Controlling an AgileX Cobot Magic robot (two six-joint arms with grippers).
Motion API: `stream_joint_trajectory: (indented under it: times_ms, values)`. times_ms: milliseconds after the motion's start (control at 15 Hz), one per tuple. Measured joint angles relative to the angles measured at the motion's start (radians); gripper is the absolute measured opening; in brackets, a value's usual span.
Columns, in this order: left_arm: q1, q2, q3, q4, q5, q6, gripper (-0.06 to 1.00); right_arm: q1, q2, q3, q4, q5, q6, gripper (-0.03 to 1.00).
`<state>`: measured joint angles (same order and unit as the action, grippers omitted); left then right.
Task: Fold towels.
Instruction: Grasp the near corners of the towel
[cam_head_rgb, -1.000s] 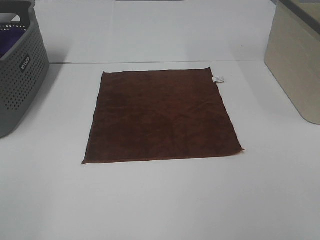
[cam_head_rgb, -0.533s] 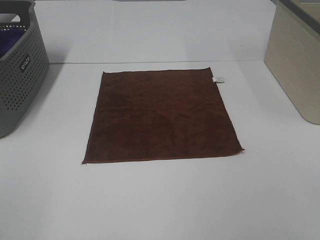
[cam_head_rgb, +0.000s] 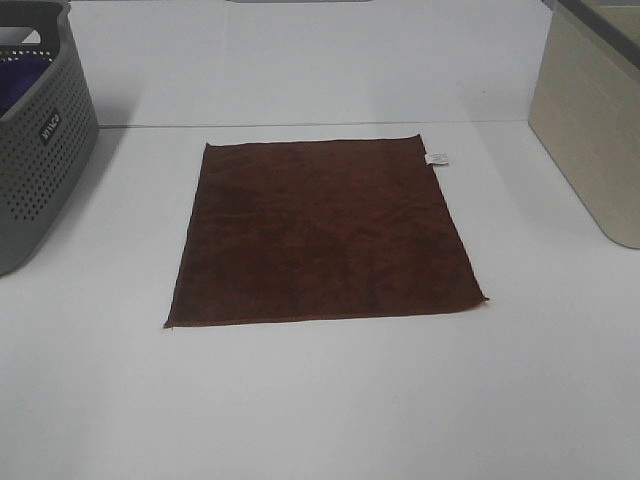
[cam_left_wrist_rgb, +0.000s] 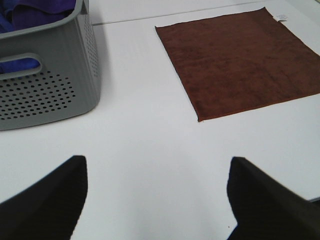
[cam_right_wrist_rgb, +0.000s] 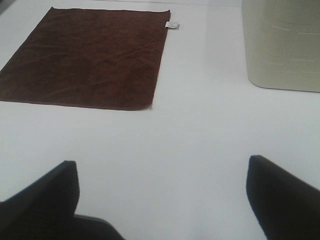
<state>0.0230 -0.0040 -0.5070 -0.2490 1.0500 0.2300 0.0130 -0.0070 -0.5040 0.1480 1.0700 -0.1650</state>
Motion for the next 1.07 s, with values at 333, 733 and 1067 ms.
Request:
stream_joint_trajectory:
  times_ms: [333, 733, 1067]
  values:
    - [0.0, 0.162, -0.01, -0.047, -0.29, -0.013, 0.74, 0.0, 0.147, -0.014, 0.016, -0.194, 0.032, 0.85]
    - [0.0, 0.707, -0.009, -0.308, -0.449, -0.005, 0.74, 0.0, 0.59, -0.019, 0.058, -0.419, 0.044, 0.75]
    - [0.0, 1.136, -0.009, -0.638, -0.503, 0.155, 0.74, 0.0, 1.016, -0.097, 0.176, -0.429, 0.033, 0.72]
